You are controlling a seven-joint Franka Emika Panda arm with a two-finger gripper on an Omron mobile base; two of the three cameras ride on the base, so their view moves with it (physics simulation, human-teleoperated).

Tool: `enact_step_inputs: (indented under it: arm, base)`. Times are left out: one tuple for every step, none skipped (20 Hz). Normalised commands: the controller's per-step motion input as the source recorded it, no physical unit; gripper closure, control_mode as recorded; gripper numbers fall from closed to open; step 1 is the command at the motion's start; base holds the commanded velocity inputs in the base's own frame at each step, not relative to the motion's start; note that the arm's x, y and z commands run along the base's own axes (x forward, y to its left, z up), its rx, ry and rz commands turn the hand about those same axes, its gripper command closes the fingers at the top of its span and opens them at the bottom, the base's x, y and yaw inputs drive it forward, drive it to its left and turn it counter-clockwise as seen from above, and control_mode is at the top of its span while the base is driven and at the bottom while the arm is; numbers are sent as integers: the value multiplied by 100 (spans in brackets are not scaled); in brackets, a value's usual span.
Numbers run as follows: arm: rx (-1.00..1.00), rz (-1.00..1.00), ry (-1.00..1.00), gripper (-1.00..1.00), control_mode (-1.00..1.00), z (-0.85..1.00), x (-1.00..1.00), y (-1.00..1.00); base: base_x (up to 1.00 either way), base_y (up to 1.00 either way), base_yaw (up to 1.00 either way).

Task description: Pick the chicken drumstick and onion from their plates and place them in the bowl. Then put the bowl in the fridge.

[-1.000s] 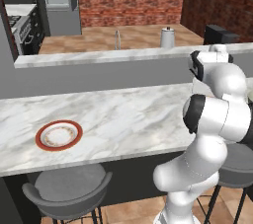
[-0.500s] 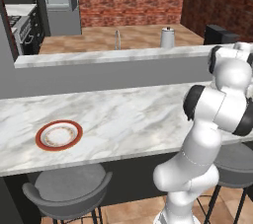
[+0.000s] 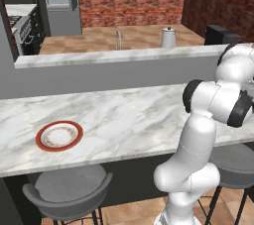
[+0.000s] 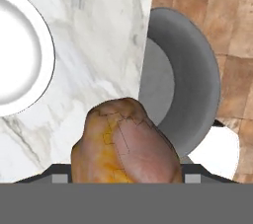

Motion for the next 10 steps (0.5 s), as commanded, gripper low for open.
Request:
enact_step_inputs:
  arm:
    - [-7,-24,0,100,-100,10,0,-61]
    - [-8,-24,0,100,-100,10,0,-59]
    - [-8,-23,0,100,-100,11,0,-61]
    - [-8,-23,-1,100,-100,11,0,-60]
    - [-9,-23,0,100,-100,10,0,-60]
    - [-9,-22,0,100,-100,7,0,-60]
    - [-10,-21,0,100,-100,6,0,-59]
    - [-10,-20,0,100,-100,3,0,-61]
    - [-11,-19,0,100,-100,1,0,-62]
    - [-11,-17,-1,100,-100,0,0,-63]
  base:
    - [0,0,0]
    - [0,0,0]
    - [0,0,0]
    - [0,0,0]
    - [0,0,0]
    - [0,0,0]
    - [0,0,0]
    - [0,0,0]
    - [0,0,0]
    - [0,0,0]
